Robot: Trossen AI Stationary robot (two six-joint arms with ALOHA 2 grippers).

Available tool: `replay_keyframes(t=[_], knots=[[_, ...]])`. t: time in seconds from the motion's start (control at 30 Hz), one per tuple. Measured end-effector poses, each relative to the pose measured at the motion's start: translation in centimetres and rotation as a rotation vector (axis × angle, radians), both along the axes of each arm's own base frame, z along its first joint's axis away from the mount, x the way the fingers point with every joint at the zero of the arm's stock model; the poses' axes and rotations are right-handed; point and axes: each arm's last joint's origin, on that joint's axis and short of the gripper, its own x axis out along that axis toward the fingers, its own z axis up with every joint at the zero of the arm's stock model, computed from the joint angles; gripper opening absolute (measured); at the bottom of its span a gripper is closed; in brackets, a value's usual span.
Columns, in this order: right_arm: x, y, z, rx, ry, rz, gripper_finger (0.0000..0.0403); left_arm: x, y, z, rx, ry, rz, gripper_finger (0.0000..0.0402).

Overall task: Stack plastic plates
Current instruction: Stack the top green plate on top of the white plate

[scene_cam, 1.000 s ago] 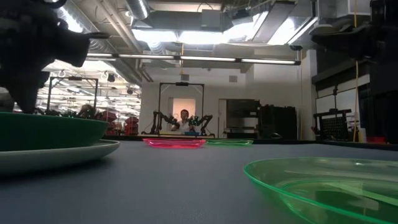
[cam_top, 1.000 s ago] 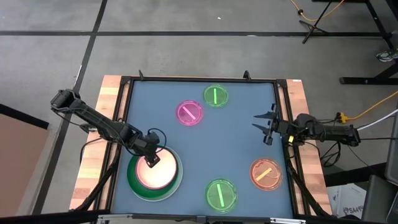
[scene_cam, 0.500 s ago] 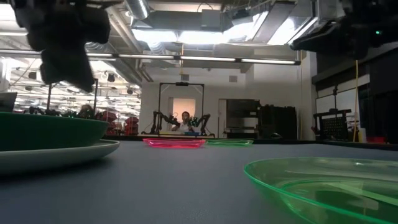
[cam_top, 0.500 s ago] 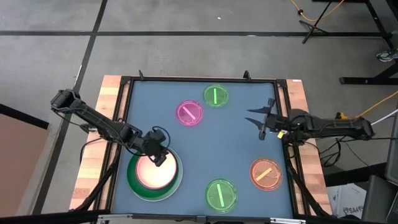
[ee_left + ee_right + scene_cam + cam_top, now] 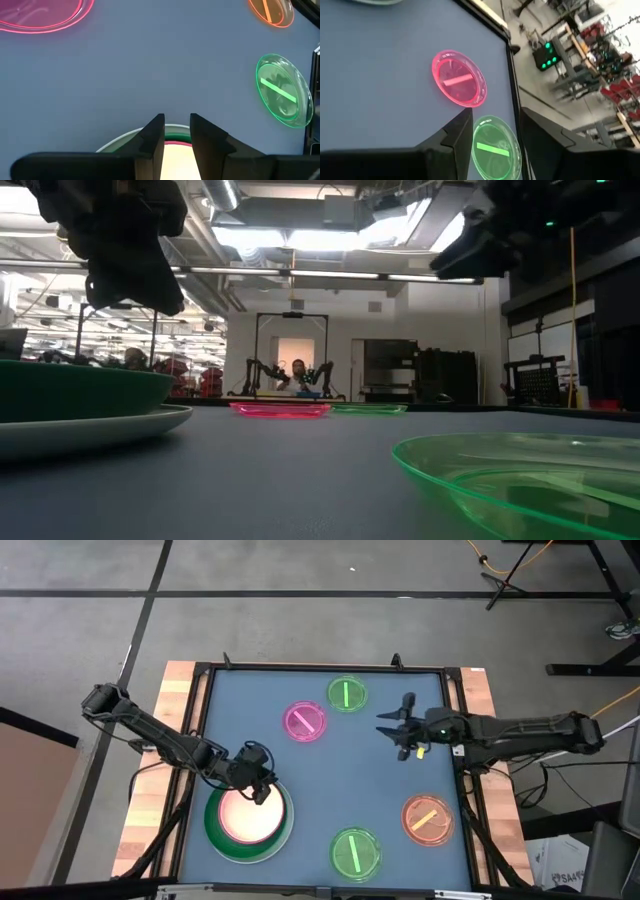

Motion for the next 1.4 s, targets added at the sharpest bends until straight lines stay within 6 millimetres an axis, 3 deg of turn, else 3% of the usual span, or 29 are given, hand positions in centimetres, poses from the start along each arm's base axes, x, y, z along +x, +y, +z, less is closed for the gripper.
replay_keyframes(t=[0.4,1.03,1.4], knots=[[3.4,-3.9,-0.9,0.045,0.116,-0.006,0.0159,0.0,0.0,0.0,0.001,0.000,-0.001,0.0084],[4.6,-8.9,-4.7,0.097,0.239,0.006,0.0159,0.0,0.1,0.0,0.035,-0.014,0.032,0.0084],[6.4,-11.3,-5.2,0.150,0.201,0.043,0.0159,0.0,0.2,0.0,0.047,-0.019,0.043,0.0084]])
